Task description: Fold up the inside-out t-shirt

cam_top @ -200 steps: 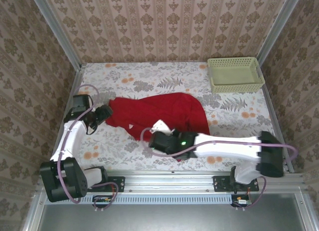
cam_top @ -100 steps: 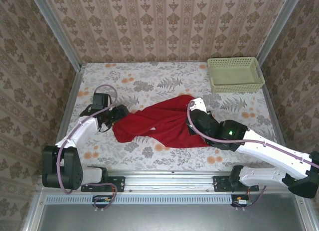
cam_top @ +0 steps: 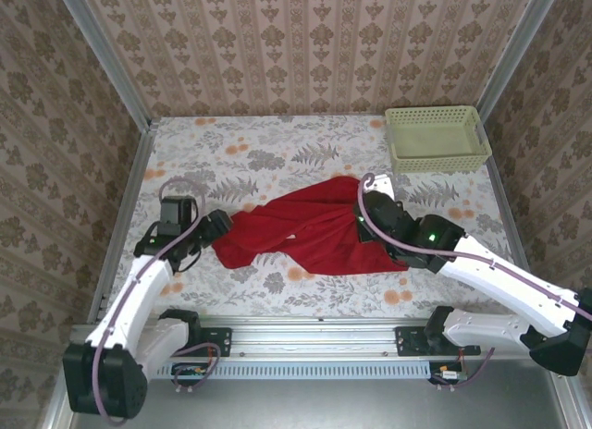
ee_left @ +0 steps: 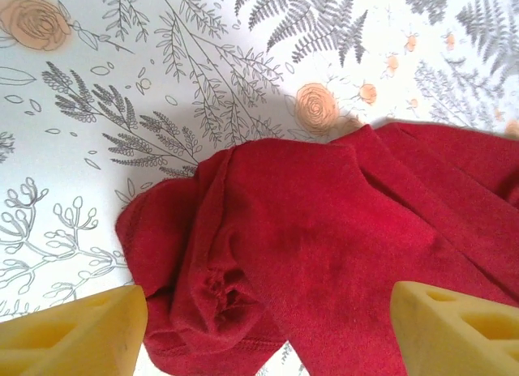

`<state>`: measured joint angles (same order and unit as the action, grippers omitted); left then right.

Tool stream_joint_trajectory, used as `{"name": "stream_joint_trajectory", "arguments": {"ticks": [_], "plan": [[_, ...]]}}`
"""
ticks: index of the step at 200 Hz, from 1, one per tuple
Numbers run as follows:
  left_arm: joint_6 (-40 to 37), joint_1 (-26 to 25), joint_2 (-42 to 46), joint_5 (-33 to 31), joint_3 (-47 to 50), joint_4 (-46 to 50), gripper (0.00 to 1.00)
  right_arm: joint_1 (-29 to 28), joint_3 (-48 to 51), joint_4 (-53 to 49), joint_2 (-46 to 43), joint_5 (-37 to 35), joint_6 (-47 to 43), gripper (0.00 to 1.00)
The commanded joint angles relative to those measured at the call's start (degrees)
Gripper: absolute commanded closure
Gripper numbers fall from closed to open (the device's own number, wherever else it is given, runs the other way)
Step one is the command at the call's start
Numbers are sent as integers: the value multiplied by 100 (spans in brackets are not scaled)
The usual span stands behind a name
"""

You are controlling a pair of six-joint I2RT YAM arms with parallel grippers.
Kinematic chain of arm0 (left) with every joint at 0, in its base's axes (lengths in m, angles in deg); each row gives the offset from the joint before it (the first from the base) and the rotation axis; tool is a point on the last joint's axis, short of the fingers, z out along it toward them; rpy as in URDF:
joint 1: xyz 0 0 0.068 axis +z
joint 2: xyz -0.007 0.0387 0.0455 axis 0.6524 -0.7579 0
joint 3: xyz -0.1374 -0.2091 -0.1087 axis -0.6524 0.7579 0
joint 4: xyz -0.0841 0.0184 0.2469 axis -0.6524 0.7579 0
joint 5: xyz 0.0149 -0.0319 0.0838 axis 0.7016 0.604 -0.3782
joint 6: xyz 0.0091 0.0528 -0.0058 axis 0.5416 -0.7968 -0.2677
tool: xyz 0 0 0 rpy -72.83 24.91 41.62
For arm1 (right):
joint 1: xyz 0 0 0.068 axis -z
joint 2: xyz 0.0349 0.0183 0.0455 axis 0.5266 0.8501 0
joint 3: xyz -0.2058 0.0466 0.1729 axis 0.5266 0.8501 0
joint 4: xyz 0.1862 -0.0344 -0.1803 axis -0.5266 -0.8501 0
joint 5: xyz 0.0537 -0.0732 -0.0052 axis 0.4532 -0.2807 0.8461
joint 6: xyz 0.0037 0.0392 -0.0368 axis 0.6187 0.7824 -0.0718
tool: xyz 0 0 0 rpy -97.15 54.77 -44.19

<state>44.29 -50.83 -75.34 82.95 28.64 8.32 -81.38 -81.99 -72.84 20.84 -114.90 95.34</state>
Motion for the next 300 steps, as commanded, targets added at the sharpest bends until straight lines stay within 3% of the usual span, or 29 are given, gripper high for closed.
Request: {"name": "stream_joint_trajectory", "arguments": {"ticks": [1, 34, 101, 166, 220, 260, 300], "plan": [[103, -13, 260, 34, 267, 503, 28, 211, -287, -197, -102, 127, 196, 100], [199, -174, 34, 415, 535, 174, 41, 381, -360, -110, -72, 343, 212, 100], [279, -588, -900, 424, 534, -589, 59, 459, -459, -131, -1, 357, 146, 100], [-340, -570, -1087, -21, -359, 42, 100, 747, -866, -527, -152, 174, 29, 100], [-1248, -190, -515, -598, -2956, 1297, 100, 1457, -2461, -909, -171, 162, -641, 100], [-1592, -118, -256, -388, -4828, 1217, 100, 1558, -3898, -777, 3, 83, -1225, 100], [-1591, -132, -129, -82, -5030, 925, 100, 1568, -3959, -193, -60, 119, -1521, 100]]}}
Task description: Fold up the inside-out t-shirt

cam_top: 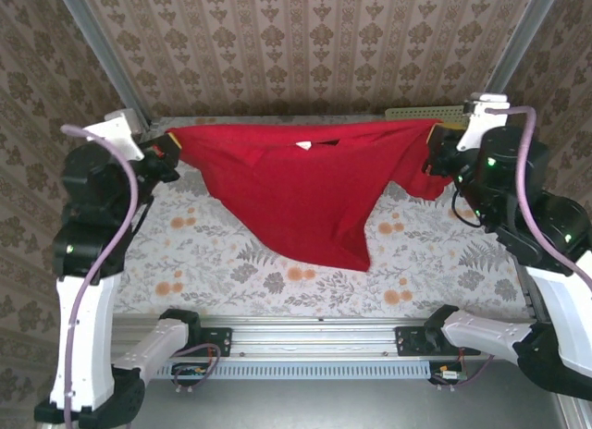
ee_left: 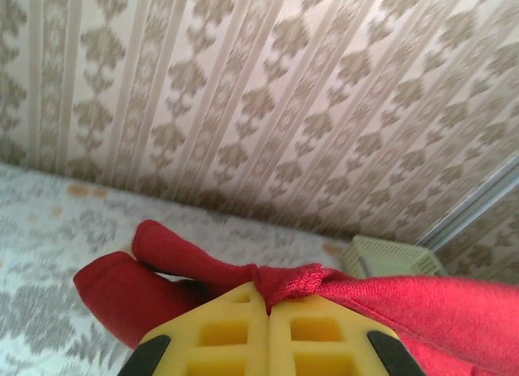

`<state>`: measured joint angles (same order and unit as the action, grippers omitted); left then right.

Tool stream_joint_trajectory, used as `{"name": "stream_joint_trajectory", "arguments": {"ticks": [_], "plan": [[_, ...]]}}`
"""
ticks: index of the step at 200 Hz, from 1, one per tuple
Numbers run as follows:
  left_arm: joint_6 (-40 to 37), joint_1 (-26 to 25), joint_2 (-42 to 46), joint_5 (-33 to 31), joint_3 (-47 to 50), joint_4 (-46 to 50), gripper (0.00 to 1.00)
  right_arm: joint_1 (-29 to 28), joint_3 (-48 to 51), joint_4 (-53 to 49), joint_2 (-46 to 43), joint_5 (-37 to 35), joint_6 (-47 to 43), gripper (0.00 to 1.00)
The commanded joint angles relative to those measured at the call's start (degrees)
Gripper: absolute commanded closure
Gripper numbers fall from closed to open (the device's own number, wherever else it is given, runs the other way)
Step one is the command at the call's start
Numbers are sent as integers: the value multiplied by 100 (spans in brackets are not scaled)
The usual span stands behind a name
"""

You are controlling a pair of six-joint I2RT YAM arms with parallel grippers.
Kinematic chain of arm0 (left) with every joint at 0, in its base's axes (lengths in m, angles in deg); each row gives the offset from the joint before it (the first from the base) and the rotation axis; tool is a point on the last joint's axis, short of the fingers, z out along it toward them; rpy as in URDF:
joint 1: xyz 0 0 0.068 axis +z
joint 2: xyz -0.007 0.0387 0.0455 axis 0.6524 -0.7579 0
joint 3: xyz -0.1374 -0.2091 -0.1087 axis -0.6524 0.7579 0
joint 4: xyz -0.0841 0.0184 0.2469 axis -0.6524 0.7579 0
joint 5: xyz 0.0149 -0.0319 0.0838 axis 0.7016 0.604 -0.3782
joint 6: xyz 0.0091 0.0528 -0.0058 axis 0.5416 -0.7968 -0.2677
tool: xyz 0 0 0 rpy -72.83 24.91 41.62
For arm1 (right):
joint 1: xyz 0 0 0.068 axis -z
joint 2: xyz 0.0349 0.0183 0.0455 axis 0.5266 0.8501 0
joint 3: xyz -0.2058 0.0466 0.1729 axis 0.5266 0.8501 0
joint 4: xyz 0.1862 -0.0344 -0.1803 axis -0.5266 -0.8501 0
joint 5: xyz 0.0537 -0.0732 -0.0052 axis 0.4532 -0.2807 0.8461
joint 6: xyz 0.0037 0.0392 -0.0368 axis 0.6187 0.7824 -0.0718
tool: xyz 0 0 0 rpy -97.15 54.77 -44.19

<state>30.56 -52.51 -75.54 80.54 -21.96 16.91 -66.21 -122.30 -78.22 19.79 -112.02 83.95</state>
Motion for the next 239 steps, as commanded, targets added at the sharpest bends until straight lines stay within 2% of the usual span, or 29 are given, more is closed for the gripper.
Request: {"name": "stream_joint_trajectory", "arguments": {"ticks": [1, 25, 44, 72, 109, 158, 188, 213, 239], "plan": [[-218, 37, -130, 155, 35, 80, 100, 51, 86, 352, 50, -170, -384, 100], [-326, 37, -586, 108, 380, 308, 100, 106, 543, 440, 327, -49, -340, 100], [-320, 47, -963, 63, 559, 554, 100, 335, 890, 490, 521, 332, -177, 100], [-346, 155, -1017, 231, 471, 643, 100, 643, 900, 475, 618, 852, -133, 100], [-450, 155, -272, 611, 223, 395, 100, 657, 583, 517, 110, 1376, -314, 100], [-573, 144, 1221, 940, 308, -474, 100, 655, 464, 1018, -1204, 2666, -169, 100], [-526, 153, 1492, 1312, -353, -657, 100, 657, -180, 898, -1383, 2823, -50, 100], [-474, 156, 1404, 1349, -750, -776, 100, 657, -723, 899, -1186, 2890, -37, 100], [-523, 151, 1067, 1247, -883, -855, 100, 657, -1151, 778, -686, 2295, -280, 100]]}}
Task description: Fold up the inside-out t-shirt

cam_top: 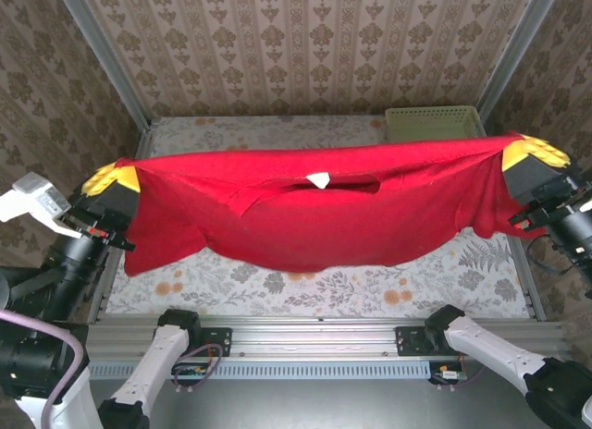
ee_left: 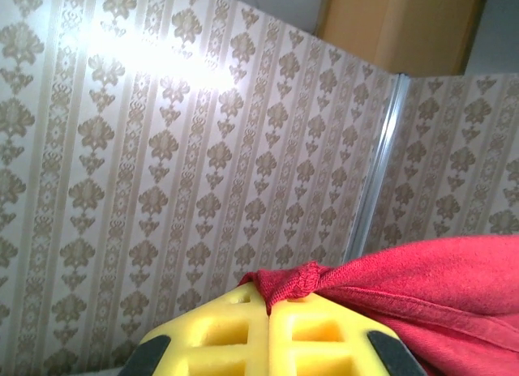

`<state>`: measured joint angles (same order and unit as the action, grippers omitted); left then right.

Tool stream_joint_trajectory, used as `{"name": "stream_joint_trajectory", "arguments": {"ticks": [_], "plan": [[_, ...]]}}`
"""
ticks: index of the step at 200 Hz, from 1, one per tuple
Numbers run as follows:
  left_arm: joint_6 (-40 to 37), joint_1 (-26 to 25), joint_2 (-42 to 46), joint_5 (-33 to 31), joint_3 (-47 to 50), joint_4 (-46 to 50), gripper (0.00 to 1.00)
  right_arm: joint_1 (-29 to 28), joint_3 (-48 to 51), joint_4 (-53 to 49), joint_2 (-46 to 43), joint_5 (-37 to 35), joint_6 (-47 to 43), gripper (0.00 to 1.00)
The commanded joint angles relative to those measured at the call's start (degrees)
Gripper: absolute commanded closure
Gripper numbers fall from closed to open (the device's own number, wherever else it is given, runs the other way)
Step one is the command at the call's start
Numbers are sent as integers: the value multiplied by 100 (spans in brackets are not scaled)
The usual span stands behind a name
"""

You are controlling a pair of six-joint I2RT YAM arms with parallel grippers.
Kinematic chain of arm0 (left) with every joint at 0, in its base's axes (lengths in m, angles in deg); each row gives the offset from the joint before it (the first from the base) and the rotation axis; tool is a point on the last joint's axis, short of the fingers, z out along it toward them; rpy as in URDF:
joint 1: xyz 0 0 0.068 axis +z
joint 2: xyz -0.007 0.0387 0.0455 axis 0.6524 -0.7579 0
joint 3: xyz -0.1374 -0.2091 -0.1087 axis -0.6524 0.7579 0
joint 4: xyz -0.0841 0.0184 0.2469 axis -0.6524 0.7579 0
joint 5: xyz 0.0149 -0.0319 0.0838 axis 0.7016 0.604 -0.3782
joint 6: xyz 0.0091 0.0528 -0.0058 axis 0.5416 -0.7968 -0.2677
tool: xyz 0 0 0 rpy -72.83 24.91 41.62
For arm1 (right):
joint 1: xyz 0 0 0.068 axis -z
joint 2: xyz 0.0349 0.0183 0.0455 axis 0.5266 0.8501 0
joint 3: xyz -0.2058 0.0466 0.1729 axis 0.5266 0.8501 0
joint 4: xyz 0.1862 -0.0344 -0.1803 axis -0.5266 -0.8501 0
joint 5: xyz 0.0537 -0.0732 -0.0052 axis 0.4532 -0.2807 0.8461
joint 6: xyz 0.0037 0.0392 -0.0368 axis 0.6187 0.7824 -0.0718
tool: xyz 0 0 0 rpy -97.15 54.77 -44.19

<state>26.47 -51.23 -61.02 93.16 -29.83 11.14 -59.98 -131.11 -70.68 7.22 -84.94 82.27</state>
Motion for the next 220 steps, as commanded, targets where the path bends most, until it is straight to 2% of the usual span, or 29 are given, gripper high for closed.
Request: {"name": "stream_joint_trajectory", "arguments": {"ticks": [1, 33, 59, 96, 130, 142, 165, 193, 220], "plan": [[-115, 22, -404, -25, -97, -274, 100, 30, -282, 16, 594, -442, -120, 100], [-226, 30, -1126, -649, 40, -158, 100, 35, -153, 157, 1342, -1423, -522, 100], [-280, 23, -1908, -1040, 232, -68, 100, 50, 477, 623, 1953, -1762, -715, 100], [-193, 72, -3307, -1643, 831, -213, 100, 353, 1341, 1256, 3299, -1571, -591, 100], [151, 309, -4989, -1765, 1210, -699, 100, 784, 1523, 1802, 4985, -1216, -225, 100], [243, 437, -5691, -1712, 1093, -830, 100, 906, 1318, 1909, 5668, -1167, -171, 100], [384, 674, -6895, -1431, 690, -1266, 100, 1110, 346, 1711, 7018, -1127, -66, 100], [410, 799, -8009, -1287, -31, -1655, 100, 1280, -977, 1499, 8299, -1164, -31, 100], [460, 814, -8936, -1102, -977, -1643, 100, 1467, -2297, 1072, 9329, -1192, 109, 100]]}}
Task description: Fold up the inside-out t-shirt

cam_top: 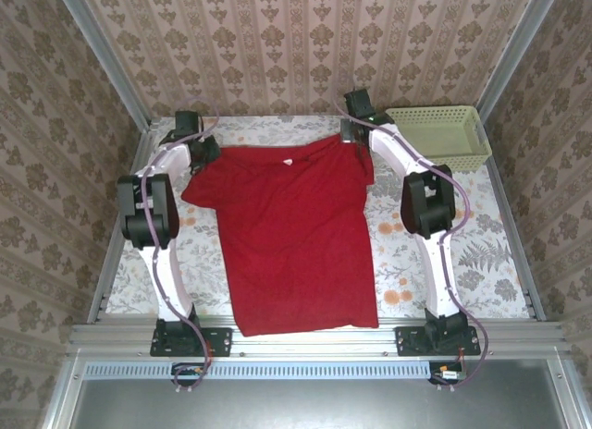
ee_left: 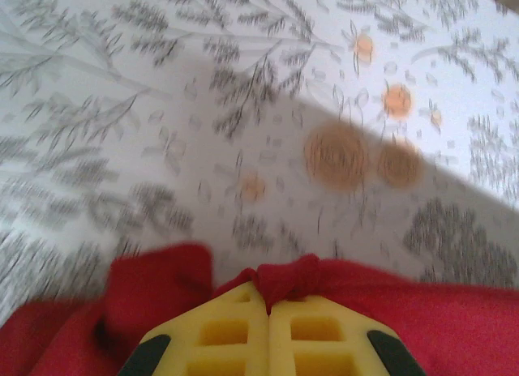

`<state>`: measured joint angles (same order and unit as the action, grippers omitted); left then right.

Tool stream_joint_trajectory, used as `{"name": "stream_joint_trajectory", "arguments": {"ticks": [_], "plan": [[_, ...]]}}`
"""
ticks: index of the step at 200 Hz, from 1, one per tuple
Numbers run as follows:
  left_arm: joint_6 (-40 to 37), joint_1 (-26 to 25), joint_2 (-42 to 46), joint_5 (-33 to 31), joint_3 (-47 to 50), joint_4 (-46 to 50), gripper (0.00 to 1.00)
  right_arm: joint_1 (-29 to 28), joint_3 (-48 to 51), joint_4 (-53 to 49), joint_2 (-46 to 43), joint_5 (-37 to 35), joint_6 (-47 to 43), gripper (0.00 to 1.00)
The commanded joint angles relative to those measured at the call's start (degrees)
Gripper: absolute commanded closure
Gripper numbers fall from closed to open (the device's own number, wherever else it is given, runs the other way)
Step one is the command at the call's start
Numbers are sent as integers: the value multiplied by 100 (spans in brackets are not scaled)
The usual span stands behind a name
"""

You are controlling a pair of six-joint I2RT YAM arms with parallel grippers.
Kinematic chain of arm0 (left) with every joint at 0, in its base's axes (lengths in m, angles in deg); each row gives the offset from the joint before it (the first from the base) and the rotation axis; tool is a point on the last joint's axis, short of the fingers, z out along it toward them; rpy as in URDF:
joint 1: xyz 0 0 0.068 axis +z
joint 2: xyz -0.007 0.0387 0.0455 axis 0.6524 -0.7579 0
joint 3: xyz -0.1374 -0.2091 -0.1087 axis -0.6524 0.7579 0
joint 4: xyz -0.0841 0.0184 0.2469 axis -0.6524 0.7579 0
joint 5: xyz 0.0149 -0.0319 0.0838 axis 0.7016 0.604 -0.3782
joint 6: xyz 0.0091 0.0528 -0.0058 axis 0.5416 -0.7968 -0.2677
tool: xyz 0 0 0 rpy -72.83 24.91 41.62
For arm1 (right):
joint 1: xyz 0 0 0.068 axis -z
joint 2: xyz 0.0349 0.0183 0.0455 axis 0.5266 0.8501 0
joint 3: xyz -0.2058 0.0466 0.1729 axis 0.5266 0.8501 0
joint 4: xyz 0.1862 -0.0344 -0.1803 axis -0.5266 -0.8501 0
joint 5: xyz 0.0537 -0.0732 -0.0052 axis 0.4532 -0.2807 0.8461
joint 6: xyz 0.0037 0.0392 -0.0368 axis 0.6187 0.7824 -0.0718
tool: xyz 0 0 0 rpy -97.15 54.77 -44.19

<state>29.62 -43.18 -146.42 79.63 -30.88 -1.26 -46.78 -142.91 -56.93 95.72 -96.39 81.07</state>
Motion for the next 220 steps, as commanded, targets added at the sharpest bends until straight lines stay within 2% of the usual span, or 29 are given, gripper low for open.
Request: {"name": "stream_joint_trajectory", "arguments": {"ticks": [1, 41, 51, 58, 66, 79, 89, 100, 117, 139, 176, 220], "plan": [[147, 9, -430, 252, -907, -398, 100, 156, -1161, -316, 509, -46, 233, 100], [100, 4, -1211, 387, -2168, -188, 99, 409, -2341, -449, 1234, -41, 338, 98], [34, 5, -1376, 469, -2524, -62, 93, 451, -2430, -397, 1264, 23, 335, 86], [5, 3, -1476, 524, -2774, 67, 86, 467, -2457, -366, 1248, 37, 334, 72], [-29, 3, -1553, 662, -3011, 171, 73, 485, -2474, -338, 1219, 41, 310, 54], [-114, -7, -1649, 806, -3480, 556, 46, 503, -2549, -408, 1123, 49, 258, 35], [-188, -6, -1702, 779, -3972, 1130, 37, 500, -2601, -558, 1002, 21, 212, 25], [-250, -1, -1652, 684, -4333, 1697, 29, 499, -2585, -743, 811, 54, 185, 19], [-261, 17, -1300, 596, -4413, 2317, 26, 460, -2478, -1194, 463, 217, 106, 15], [-136, -21, -207, 493, -3162, 2399, 23, 242, -1540, -1507, -372, 280, -87, 14], [462, -146, 2194, 319, 444, 1253, 18, -450, 1912, -669, -2649, 228, -114, 13], [686, -580, 4277, 217, 3267, 697, 17, -1698, 4472, -661, -4465, 40, 222, 13]]}}
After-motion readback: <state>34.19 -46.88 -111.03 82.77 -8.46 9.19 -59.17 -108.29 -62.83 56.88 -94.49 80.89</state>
